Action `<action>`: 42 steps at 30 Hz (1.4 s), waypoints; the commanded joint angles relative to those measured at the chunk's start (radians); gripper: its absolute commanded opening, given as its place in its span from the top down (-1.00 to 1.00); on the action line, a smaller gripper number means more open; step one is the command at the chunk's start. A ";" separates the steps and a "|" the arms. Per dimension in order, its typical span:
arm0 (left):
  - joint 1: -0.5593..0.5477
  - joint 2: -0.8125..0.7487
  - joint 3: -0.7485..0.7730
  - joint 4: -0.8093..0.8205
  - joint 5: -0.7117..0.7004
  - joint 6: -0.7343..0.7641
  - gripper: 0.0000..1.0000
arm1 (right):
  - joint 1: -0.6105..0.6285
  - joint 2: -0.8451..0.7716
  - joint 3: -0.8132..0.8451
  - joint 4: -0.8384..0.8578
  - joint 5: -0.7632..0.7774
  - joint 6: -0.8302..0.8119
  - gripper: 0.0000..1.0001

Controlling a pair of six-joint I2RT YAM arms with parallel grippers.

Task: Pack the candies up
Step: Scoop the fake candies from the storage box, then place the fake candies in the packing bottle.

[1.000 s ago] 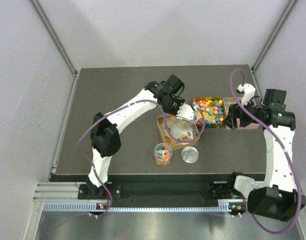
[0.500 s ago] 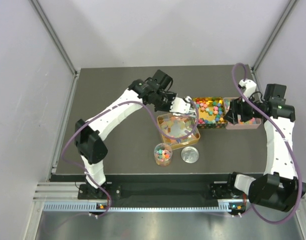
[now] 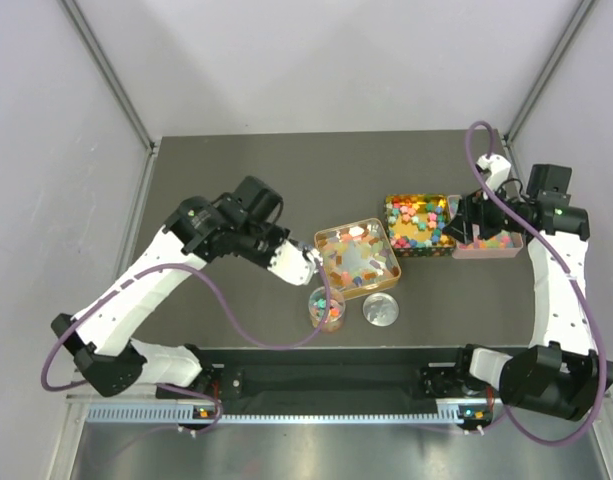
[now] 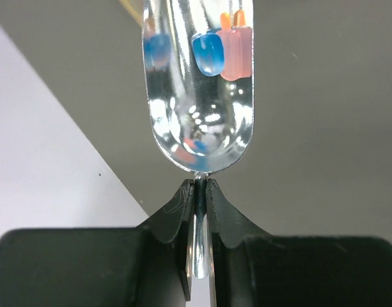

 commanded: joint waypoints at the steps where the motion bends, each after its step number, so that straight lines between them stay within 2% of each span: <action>1: -0.094 0.005 -0.076 -0.062 -0.174 0.052 1.00 | 0.031 0.004 0.031 0.046 -0.043 -0.006 -0.43; 4: -0.166 0.031 -0.105 -0.108 -0.248 0.049 1.00 | 0.040 0.001 0.036 0.034 -0.050 -0.023 -0.42; 11: -0.237 0.145 -0.102 -0.112 -0.326 0.028 1.00 | 0.043 -0.040 0.005 0.012 -0.047 -0.059 -0.42; 16: -0.257 0.203 -0.075 -0.139 -0.377 0.032 1.00 | 0.043 -0.085 -0.038 0.014 -0.043 -0.067 -0.43; 23: -0.244 0.205 -0.023 -0.128 -0.417 0.032 1.00 | 0.043 -0.140 -0.085 0.020 -0.046 -0.063 -0.43; 30: -0.146 0.240 0.066 0.080 -0.436 0.100 1.00 | 0.046 -0.163 -0.102 -0.027 -0.050 -0.121 -0.42; 34: -0.134 0.298 0.068 0.244 -0.466 0.237 1.00 | 0.046 -0.160 -0.089 -0.035 -0.037 -0.128 -0.43; 42: -0.129 0.609 0.244 0.289 -0.549 0.333 1.00 | 0.048 -0.148 -0.036 -0.050 -0.012 -0.131 -0.41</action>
